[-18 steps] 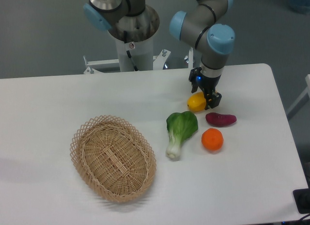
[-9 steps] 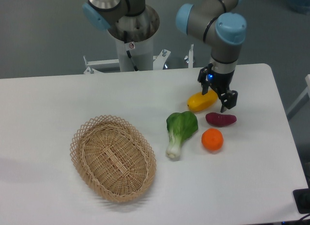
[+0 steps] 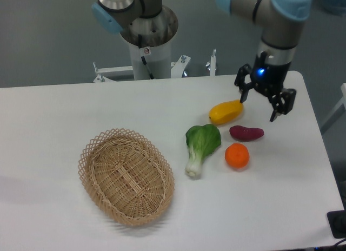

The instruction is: Place the mango on the table

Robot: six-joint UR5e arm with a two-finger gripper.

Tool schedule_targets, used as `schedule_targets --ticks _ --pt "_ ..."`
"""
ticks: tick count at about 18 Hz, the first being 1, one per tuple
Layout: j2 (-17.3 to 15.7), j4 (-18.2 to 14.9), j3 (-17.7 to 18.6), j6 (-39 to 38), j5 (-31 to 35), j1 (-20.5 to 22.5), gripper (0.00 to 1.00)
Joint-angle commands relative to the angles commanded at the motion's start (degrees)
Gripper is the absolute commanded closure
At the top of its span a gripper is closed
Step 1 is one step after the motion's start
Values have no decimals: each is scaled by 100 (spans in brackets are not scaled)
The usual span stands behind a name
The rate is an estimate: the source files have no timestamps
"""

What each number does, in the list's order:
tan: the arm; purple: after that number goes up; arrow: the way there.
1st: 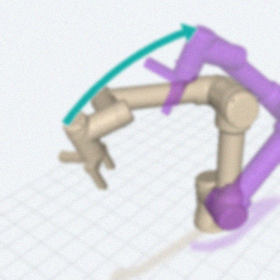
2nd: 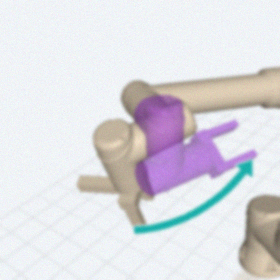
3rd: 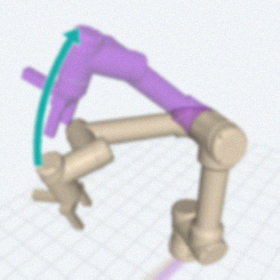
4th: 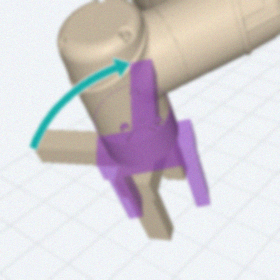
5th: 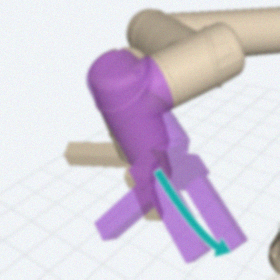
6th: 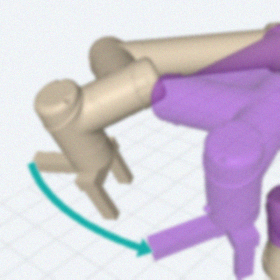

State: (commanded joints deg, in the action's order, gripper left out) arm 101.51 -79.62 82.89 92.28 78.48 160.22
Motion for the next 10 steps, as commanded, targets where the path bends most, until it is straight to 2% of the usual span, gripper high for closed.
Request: schedule_targets --ticks 10 --pt "-17 -27 -80 35 89 44 0"
